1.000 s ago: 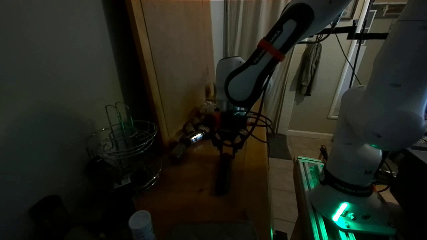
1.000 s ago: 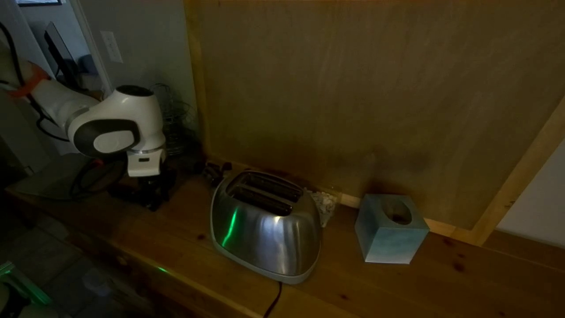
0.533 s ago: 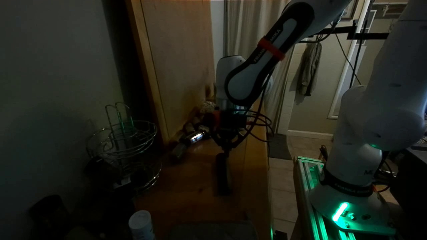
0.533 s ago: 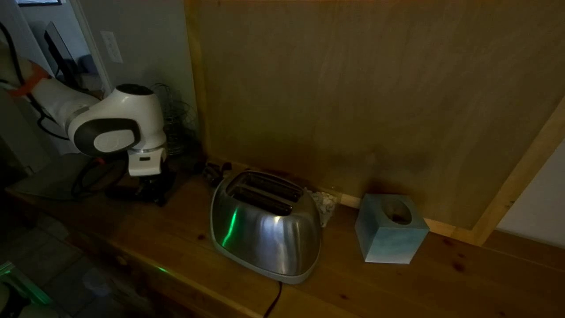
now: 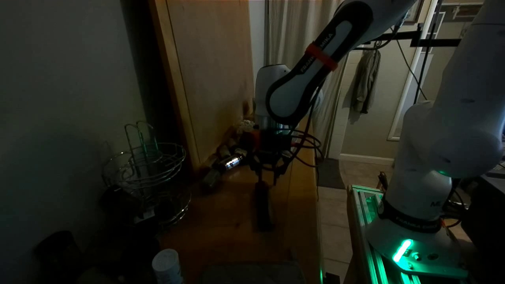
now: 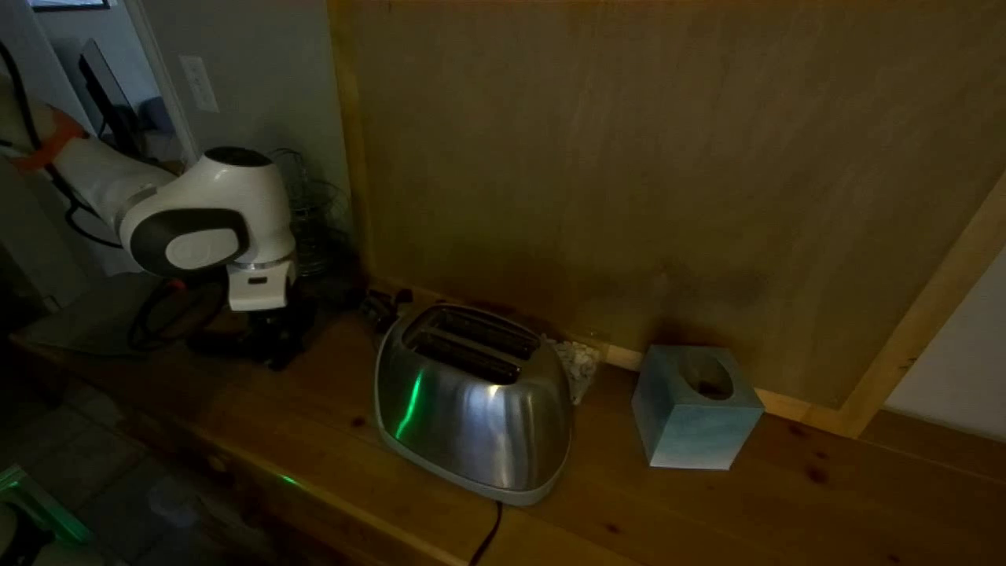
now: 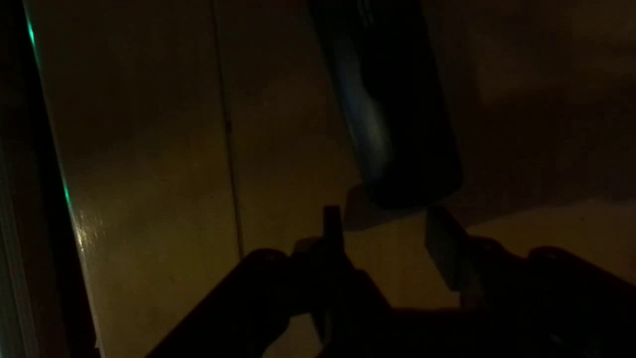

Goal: Turn the remote around

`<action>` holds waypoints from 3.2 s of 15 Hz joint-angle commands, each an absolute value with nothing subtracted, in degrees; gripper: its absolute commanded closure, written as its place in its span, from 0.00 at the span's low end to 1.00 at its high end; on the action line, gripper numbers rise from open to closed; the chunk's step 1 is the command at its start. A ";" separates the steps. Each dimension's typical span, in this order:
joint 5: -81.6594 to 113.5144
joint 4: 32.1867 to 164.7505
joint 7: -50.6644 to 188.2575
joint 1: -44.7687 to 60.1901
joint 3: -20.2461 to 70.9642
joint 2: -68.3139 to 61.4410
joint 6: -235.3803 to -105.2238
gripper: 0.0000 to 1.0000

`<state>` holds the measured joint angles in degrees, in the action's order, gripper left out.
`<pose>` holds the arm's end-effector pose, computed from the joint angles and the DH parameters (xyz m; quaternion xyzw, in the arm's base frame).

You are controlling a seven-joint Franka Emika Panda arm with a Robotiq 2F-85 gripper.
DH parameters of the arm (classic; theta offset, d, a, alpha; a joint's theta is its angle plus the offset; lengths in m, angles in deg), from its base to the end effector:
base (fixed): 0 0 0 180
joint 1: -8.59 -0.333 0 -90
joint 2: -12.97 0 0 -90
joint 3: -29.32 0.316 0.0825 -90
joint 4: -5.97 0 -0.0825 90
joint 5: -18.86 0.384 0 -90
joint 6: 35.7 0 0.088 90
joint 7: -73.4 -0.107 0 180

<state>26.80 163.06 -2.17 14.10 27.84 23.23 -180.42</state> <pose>0.3850 -0.0482 0.2721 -0.7119 0.7008 0.0385 0.0236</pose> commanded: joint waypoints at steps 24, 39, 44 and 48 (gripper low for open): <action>28.52 159.14 4.43 12.26 28.55 18.12 -181.42 0.65; 27.73 159.23 8.06 11.35 29.10 18.45 -182.11 0.00; 27.79 159.13 9.87 10.89 29.55 18.15 -181.68 0.41; 27.46 159.21 9.86 10.99 29.52 18.22 -181.74 0.70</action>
<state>26.84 159.81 8.82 11.10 29.40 19.06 -181.40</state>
